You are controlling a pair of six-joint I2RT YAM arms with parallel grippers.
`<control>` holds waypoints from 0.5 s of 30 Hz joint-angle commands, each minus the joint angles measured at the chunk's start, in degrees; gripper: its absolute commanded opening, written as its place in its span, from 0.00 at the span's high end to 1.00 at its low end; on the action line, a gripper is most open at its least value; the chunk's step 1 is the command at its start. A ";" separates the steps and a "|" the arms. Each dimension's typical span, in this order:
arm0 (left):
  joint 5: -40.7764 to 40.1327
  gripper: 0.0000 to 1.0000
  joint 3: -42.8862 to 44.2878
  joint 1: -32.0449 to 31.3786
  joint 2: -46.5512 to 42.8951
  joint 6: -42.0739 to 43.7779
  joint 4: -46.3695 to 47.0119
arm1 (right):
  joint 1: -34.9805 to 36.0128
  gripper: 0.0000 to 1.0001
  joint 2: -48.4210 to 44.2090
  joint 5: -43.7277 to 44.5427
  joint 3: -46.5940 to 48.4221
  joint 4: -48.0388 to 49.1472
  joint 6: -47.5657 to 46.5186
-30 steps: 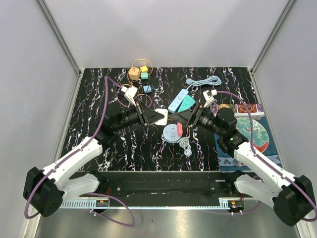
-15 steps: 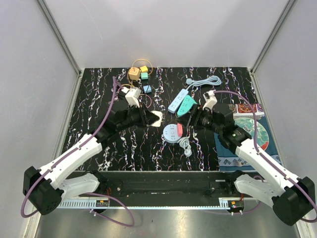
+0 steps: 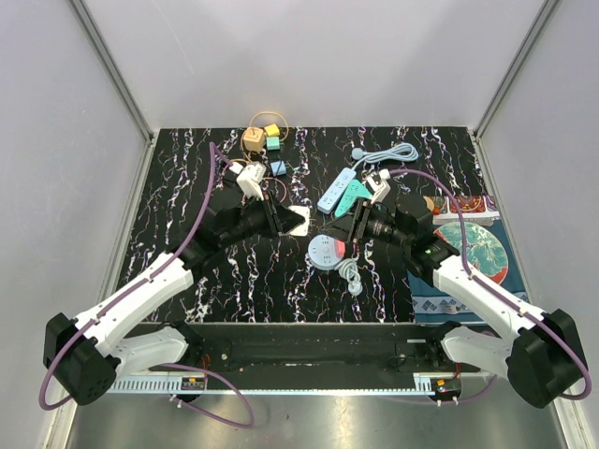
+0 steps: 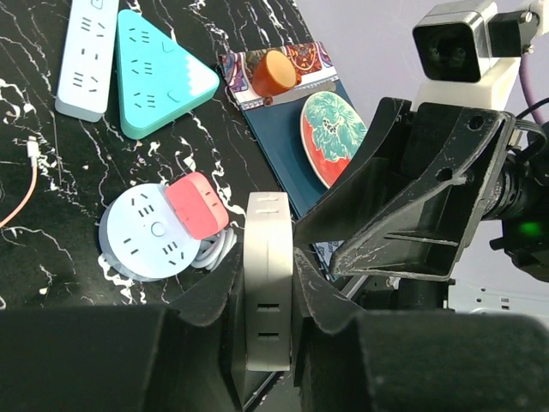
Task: Insert the plug
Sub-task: Pick up the plug from the center of the board, then insert the plug into the socket.
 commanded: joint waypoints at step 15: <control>14.51 1.00 -3.20 -0.23 -4.39 -3.07 13.06 | -3.74 0.49 2.30 -13.91 1.69 18.38 4.58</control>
